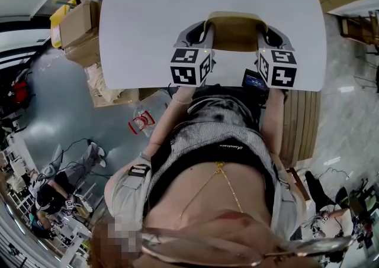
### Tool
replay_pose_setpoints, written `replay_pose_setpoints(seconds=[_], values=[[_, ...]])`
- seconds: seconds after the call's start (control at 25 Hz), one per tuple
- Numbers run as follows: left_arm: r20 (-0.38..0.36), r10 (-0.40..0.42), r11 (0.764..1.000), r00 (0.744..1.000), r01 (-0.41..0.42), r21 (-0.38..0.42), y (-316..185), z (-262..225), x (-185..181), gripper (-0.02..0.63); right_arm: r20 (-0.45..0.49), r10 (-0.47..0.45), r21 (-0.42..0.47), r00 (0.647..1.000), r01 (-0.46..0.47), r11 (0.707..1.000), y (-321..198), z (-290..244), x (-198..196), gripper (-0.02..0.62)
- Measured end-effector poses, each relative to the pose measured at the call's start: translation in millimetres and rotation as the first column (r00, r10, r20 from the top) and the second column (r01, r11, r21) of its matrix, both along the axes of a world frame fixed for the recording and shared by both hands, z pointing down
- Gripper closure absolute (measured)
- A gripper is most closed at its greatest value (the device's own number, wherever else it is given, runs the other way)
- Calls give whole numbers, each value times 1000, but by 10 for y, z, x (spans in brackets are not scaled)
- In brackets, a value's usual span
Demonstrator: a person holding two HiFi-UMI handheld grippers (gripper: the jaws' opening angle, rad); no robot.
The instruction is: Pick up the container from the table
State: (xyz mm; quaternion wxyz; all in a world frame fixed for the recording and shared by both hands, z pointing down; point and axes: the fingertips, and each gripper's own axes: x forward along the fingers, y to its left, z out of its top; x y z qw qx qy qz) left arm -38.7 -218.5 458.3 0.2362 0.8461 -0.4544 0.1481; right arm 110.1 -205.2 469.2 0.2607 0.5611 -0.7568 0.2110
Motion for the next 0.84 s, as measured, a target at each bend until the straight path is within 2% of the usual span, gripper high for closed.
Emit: replay_pose_setpoints(seconds=[0.84], values=[[3,-19,1000,1000,19,-25,-159,98,-76,571,10,-23,-27,1000,24,999,-185,113,-73,537]])
